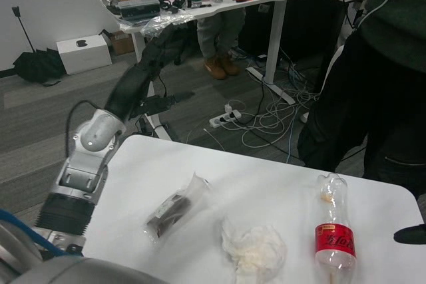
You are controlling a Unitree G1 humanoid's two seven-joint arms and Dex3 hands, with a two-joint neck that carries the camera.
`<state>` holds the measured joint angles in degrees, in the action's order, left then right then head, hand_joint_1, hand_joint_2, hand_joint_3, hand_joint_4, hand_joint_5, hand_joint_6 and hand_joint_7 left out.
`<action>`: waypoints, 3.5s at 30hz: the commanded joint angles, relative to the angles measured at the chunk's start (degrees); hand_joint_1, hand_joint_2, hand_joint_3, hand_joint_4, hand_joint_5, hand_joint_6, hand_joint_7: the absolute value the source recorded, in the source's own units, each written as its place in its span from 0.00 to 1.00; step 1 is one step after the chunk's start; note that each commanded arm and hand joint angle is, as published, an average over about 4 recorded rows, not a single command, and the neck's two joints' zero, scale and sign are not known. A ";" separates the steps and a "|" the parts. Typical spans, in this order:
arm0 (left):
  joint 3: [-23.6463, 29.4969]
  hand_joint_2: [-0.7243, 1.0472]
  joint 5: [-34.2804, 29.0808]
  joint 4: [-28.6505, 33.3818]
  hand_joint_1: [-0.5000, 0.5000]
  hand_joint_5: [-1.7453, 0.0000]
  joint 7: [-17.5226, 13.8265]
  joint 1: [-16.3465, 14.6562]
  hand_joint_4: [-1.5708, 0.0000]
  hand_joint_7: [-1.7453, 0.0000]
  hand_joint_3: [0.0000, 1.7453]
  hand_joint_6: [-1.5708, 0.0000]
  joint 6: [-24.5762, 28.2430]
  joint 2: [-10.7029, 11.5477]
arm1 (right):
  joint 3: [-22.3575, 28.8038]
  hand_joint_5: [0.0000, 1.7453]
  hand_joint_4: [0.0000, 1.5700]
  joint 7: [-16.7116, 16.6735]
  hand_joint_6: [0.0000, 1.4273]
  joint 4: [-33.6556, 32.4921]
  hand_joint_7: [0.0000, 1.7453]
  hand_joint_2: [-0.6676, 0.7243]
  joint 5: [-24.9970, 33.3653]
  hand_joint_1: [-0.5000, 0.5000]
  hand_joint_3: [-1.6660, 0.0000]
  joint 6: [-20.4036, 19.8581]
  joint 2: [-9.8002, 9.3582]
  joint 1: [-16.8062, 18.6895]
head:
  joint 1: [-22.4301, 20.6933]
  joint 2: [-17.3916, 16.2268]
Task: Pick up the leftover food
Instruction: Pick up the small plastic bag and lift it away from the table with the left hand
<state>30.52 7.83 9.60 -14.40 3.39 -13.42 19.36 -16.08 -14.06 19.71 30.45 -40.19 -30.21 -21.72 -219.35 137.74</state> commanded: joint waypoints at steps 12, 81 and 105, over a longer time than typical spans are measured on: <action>3.30 1.00 33.83 0.40 0.02 0.94 -5.07 -7.03 1.00 1.00 0.00 1.00 -25.38 16.85 | -5.19 0.00 0.00 0.92 0.00 1.80 0.00 0.86 5.52 0.04 1.00 -0.46 -7.14 -0.34 | -1.21 -5.27; 19.45 1.00 68.72 -24.41 0.00 1.00 -15.09 -3.52 1.00 1.00 0.05 1.00 -72.45 -3.10 | -13.10 0.00 0.00 1.40 0.00 8.37 0.00 0.86 10.24 0.04 1.00 -7.35 -12.86 0.01 | 4.23 -17.10; 15.56 1.00 70.83 -34.91 0.01 1.00 -14.54 0.99 1.00 0.99 0.05 1.00 -70.95 -4.79 | -12.95 0.00 0.00 1.40 0.00 8.32 0.00 0.86 10.24 0.04 1.00 -7.40 -12.75 0.14 | 1.50 -17.69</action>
<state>46.49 77.07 -24.32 -28.33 4.72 -84.76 15.27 -28.85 -12.46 28.19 40.41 -46.94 -43.11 -21.87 -217.84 120.10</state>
